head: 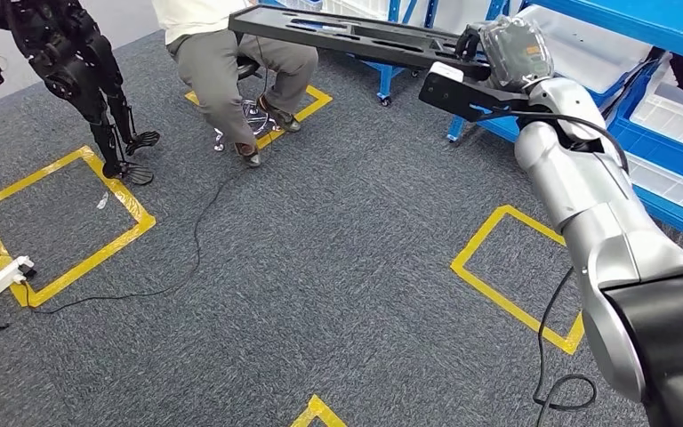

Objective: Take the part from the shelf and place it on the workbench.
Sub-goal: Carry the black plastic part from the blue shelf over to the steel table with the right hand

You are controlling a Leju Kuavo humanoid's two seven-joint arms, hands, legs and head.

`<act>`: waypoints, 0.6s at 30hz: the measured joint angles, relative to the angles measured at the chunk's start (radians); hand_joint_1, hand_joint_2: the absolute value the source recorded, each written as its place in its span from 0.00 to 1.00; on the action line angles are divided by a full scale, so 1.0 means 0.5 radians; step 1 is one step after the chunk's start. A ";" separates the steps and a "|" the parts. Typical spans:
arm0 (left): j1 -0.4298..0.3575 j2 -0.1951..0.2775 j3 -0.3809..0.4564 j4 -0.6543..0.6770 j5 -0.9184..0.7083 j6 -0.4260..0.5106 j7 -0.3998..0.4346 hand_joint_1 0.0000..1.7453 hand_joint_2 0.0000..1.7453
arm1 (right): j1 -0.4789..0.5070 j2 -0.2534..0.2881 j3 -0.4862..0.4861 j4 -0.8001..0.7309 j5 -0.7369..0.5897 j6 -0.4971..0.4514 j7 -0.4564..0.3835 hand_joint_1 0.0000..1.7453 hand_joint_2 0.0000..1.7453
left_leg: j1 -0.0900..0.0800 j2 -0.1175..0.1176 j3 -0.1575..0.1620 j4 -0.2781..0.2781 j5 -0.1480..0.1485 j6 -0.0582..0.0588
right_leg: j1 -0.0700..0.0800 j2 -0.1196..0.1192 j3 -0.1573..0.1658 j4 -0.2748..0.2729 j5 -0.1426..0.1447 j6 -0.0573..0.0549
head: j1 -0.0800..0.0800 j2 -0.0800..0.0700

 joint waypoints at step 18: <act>-0.067 -0.013 -0.106 -0.005 -0.136 -0.040 0.041 0.00 1.00 | 0.141 -0.243 -0.039 -0.226 -0.066 0.005 -0.037 1.00 1.00 | -0.029 -0.283 -0.075 0.043 0.026 0.044 | -0.021 0.223 -0.018 0.017 0.012 -0.021 | 0.005 0.000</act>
